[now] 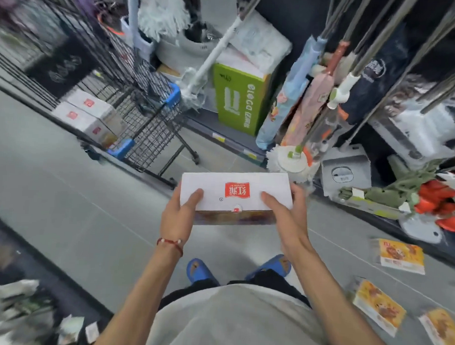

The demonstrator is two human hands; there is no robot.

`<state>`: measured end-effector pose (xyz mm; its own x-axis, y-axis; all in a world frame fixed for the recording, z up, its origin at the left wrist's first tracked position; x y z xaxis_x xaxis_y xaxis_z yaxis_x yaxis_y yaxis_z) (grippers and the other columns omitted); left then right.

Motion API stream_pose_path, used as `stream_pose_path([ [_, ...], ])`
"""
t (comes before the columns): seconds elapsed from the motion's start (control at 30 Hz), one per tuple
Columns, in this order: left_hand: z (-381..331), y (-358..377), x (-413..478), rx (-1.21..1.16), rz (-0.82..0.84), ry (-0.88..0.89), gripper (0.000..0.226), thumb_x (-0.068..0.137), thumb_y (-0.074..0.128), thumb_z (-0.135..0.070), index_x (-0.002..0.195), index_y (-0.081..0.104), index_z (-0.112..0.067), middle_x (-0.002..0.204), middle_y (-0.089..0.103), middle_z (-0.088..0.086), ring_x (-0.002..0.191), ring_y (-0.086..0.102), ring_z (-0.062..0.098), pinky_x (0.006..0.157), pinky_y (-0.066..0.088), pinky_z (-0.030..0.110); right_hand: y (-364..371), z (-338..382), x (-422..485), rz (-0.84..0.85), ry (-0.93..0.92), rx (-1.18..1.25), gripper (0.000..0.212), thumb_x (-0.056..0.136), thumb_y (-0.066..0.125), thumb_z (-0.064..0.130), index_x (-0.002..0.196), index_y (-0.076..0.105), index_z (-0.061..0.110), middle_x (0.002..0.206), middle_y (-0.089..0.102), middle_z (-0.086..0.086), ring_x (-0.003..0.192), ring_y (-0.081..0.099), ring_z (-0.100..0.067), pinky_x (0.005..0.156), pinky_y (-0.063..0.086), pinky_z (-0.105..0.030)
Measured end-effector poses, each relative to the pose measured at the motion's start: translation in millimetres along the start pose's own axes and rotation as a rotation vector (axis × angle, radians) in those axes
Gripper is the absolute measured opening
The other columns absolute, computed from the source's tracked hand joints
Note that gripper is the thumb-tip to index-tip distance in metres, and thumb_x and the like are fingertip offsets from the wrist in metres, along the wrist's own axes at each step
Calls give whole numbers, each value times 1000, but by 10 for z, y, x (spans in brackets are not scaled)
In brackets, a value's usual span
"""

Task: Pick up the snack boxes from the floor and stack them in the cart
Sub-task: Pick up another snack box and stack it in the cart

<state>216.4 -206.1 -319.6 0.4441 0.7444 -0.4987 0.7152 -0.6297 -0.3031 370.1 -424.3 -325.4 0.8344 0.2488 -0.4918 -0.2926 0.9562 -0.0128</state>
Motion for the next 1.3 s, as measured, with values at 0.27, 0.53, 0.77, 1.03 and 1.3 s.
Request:
stream_pose_path([
  [0.27,112,-1381,247,-10,-116,87,56,91,58,-53,143,54,-34,132,66,-6,119,61,19,101,48,38,1392,-33,-346,106,-41,-90,57,90,81,20,137,49,27,125,65,9,117,61,-10,92,48,-29],
  [0.53,42,-2342,729,-55,-204,99,56,94,55,-54,144,52,-32,132,65,-5,118,61,19,104,50,44,2643,102,-274,211,-54,-109,49,93,75,8,133,54,26,112,70,16,84,66,17,66,47,-3],
  [0.77,-237,-3100,1628,-88,-285,54,48,98,59,-44,144,53,-32,131,64,-8,119,60,17,104,49,40,3880,260,134,291,-52,-106,49,95,73,9,138,56,25,111,71,18,94,66,12,67,48,-2],
  [1.03,-643,-4073,2644,-138,-372,-4,50,88,61,-45,137,60,-34,127,69,-9,116,64,17,102,51,41,5312,590,496,426,-62,-183,61,96,71,5,152,49,19,133,69,-1,121,65,-13,72,53,-7],
  [1.3,-760,-4936,3541,-205,-357,-8,51,85,62,-46,135,61,-38,122,71,-14,114,65,11,101,52,39,6538,670,762,398,-65,-214,62,94,74,11,149,51,25,131,70,3,122,66,-14,79,57,-19],
])
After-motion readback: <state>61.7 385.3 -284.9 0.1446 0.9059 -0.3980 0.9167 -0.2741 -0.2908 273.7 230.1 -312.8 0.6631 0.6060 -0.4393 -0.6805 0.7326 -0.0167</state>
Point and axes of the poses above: each hand's wrist, its own x-axis towards the middle knuckle, its own y-axis out of the palm, z = x × y, the point moved 8 cm from there along x, towards the middle knuckle
